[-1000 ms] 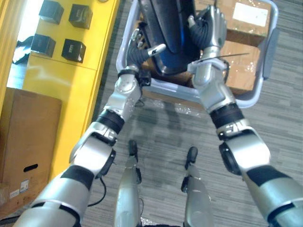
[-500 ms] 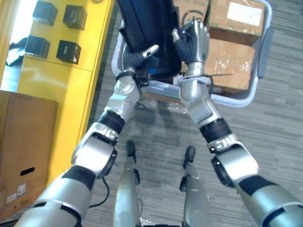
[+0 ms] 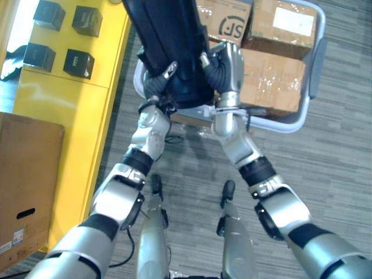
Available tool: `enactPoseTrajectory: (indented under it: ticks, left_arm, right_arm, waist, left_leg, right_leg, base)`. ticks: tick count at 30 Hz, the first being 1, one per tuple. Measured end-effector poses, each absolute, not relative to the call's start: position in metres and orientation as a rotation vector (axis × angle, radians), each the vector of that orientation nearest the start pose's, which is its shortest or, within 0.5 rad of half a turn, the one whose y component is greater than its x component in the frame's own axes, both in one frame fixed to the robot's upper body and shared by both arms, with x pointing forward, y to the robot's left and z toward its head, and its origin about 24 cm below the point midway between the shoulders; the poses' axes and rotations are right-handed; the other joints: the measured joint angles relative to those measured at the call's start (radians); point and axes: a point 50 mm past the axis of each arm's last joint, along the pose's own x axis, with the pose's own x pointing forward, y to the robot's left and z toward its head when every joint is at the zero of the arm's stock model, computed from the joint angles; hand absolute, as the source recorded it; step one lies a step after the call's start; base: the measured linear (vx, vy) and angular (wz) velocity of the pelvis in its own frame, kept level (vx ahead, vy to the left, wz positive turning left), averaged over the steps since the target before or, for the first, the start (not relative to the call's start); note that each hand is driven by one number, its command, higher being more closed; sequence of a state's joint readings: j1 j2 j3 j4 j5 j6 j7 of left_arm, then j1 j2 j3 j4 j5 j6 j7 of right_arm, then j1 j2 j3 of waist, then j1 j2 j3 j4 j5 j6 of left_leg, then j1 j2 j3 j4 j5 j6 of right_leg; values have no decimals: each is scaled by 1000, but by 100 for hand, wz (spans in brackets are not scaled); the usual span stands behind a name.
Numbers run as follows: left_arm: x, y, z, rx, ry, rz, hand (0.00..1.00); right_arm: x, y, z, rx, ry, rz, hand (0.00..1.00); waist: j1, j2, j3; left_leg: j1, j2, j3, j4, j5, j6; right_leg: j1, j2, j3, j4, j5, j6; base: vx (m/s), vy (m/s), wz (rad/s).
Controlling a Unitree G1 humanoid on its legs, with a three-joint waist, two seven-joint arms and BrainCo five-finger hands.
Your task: Walk over and take plastic housings, then place them on the shelf
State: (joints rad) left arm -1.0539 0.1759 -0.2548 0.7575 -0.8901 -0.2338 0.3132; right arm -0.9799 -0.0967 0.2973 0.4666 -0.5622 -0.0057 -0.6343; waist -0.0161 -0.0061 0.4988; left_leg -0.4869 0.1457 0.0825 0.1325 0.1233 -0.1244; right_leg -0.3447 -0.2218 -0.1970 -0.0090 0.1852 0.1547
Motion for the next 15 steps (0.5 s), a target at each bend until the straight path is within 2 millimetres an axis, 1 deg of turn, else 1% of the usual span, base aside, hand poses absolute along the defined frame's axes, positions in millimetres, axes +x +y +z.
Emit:
enactPoseTrajectory:
  ticks: [4,6,8,9,11,13,15]
  left_arm:
    - [393,101,205,-560,-290,-10,100]
    - [386,105,202,-589,-316,-8,100]
    - [380,109,201,-581,-345,-5,100]
    - [376,112,202,-556,-375,-7,100]
    - [368,112,203,-505,-424,-15,100]
    - [360,113,203,-470,-471,-15,100]
    - [355,112,200,-407,-497,-7,100]
  right_arm:
    - [350,-51,234,-560,-855,-255,0]
    - [346,-56,214,-553,-807,-236,0]
    - [342,-59,205,-547,-790,-217,0]
    - [338,-61,201,-534,-783,-202,0]
    - [331,-65,198,-479,-778,-179,0]
    - [322,-71,197,-419,-780,-173,0]
    - [317,-76,194,-370,-774,-159,0]
  waist:
    - [-1,-4,0]
    - [-1,-17,-6]
    - [-1,-32,-15]
    - [-1,-45,-22]
    - [0,-65,-35]
    - [0,-77,-44]
    - [1,-79,-46]
  left_leg:
    - [20,1,8,-1,0,0]
    - [45,3,9,-3,-4,2]
    - [56,4,11,-2,-9,1]
    - [61,4,10,-3,-10,1]
    - [68,4,12,-3,-13,1]
    - [73,3,10,-3,-16,-1]
    - [93,1,7,-6,-18,-2]
  right_leg:
    - [12,0,6,5,-6,0]
    - [32,0,6,13,-20,0]
    - [33,-1,8,32,-37,1]
    - [33,-2,8,42,-44,1]
    - [36,-4,10,49,-48,3]
    - [44,-5,8,48,-49,4]
    - [68,-6,4,47,-50,6]
  base:
    - [-2,-17,-5]
    - [0,0,0]
    - [0,0,0]
    - [0,0,0]
    - [0,0,0]
    - [9,-6,4]
    - [30,-13,7]
